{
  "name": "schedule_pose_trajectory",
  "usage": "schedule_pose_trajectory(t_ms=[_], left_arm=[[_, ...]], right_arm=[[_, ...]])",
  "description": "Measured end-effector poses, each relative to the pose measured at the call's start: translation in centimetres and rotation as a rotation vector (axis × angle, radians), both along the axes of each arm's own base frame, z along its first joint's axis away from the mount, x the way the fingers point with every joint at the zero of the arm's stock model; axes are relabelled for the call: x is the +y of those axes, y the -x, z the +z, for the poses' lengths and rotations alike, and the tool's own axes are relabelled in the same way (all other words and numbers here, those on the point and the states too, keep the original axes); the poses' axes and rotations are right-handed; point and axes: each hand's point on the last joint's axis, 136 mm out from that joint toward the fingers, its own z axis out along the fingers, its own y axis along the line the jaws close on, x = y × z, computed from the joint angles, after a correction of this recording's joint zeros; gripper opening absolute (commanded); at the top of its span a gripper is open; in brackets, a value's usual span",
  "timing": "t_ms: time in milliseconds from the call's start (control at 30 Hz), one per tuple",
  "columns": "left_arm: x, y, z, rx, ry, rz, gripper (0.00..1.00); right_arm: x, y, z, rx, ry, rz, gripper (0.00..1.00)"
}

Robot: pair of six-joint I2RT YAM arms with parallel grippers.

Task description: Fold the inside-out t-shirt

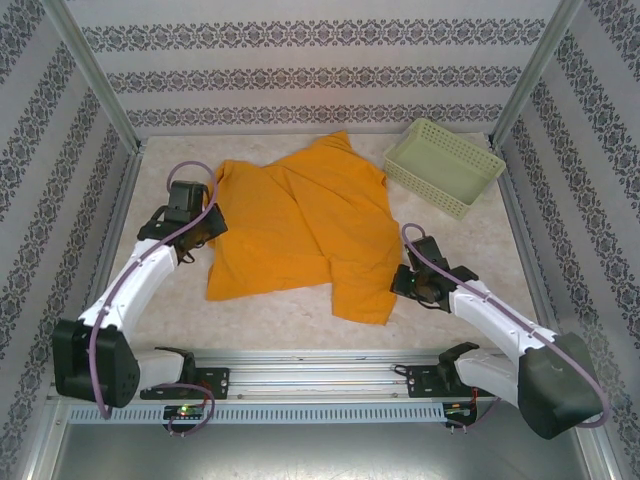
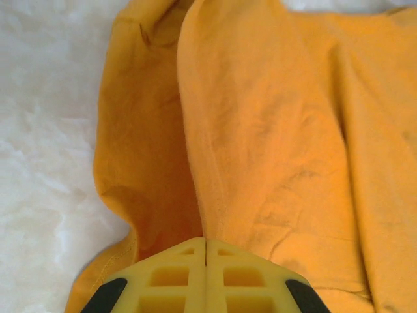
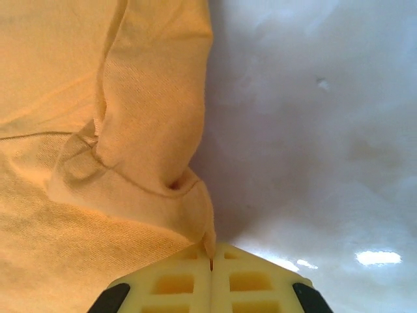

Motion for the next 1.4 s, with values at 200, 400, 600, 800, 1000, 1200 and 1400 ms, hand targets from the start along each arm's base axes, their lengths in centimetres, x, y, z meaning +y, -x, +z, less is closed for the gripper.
schedule_pose_trajectory(t_ms=[200, 400, 600, 800, 1000, 1200, 1400], left_arm=[[1.8, 2.7, 5.2, -0.189, -0.017, 0.081, 0.0], [3.0, 5.5, 2.9, -0.189, -0.016, 0.146, 0.0], [2.6, 7.6, -0.7, -0.121, 0.004, 0.125, 0.0], [1.9, 8.6, -4.1, -0.033, 0.041, 0.102, 0.0], [1.8, 10.2, -7.1, 0.056, 0.041, 0.1, 0.0], [1.8, 10.1, -6.9, 0.051, 0.042, 0.099, 0.0], [1.8, 9.9, -6.8, 0.054, 0.04, 0.1, 0.0]], right_arm=[[-2.7, -1.0, 4.4, -0.139, -0.013, -0.088, 0.0], [-3.4, 0.2, 1.6, -0.055, -0.004, -0.115, 0.02], [-4.1, 1.5, -1.1, 0.049, 0.027, -0.13, 0.31], [-3.6, 1.6, 0.3, 0.037, 0.093, -0.08, 0.42], [0.6, 3.3, 3.0, -0.04, 0.084, 0.067, 0.42], [2.5, 5.6, -0.7, 0.087, 0.107, 0.091, 0.43], [3.7, 6.7, -3.9, 0.182, 0.14, 0.101, 0.3]])
